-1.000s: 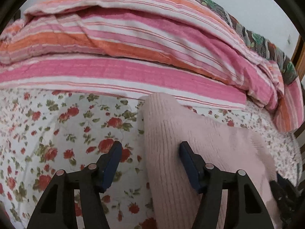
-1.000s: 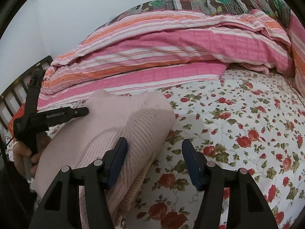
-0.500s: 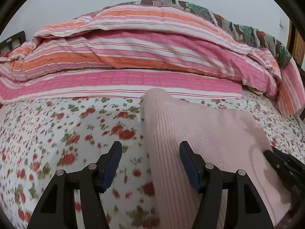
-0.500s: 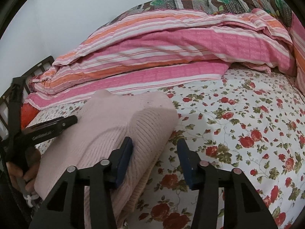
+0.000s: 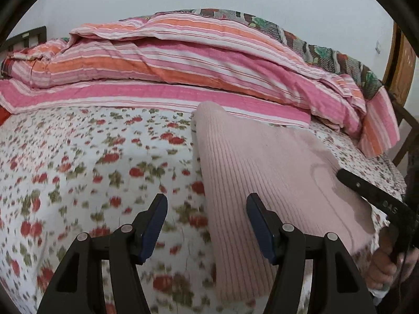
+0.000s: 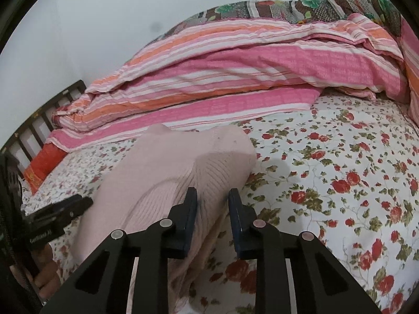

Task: Fold small clothes

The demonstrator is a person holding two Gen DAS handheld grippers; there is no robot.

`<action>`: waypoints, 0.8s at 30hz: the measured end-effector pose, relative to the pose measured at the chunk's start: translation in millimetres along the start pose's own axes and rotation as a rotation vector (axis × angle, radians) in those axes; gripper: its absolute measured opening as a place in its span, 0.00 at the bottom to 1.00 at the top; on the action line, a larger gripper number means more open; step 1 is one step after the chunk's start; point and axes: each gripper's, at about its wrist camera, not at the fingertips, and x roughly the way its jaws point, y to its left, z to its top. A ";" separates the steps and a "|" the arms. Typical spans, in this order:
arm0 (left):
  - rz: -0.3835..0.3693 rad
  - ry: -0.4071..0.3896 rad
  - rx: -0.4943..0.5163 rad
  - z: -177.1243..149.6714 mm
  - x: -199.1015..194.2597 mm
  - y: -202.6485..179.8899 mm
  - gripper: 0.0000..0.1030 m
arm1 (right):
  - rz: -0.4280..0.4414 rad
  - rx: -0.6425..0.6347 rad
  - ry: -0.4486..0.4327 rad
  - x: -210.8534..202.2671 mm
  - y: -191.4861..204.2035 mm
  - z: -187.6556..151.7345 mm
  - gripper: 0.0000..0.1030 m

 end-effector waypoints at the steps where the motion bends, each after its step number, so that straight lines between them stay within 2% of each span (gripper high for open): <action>1: -0.006 0.003 -0.002 -3.4 -1.1 0.8 0.60 | 0.003 -0.007 -0.001 -0.9 1.2 -0.7 0.24; 12: -0.005 -0.008 0.009 -11.7 -0.2 0.8 0.68 | -0.087 -0.077 0.015 1.0 7.2 -12.6 0.23; 14: -0.002 -0.013 0.014 -11.3 -0.8 0.5 0.68 | -0.067 -0.040 0.016 -6.3 4.7 -7.6 0.24; 16: -0.007 -0.011 0.015 -10.5 -0.1 1.7 0.68 | -0.012 0.016 0.003 -13.1 1.3 -4.0 0.29; 18: -0.010 -0.010 0.008 -10.5 0.0 1.7 0.69 | 0.031 0.040 -0.006 -15.7 3.1 -2.1 0.38; 19: -0.014 -0.008 0.005 -10.5 0.5 2.2 0.69 | 0.039 0.038 -0.010 -16.0 6.0 -1.9 0.39; 22: -0.013 -0.009 0.015 -10.4 1.2 2.7 0.69 | 0.033 0.005 -0.001 -10.1 18.0 -5.7 0.39; 24: -0.017 -0.009 0.022 -10.2 1.3 3.0 0.69 | -0.022 -0.016 0.038 2.3 22.7 -11.3 0.37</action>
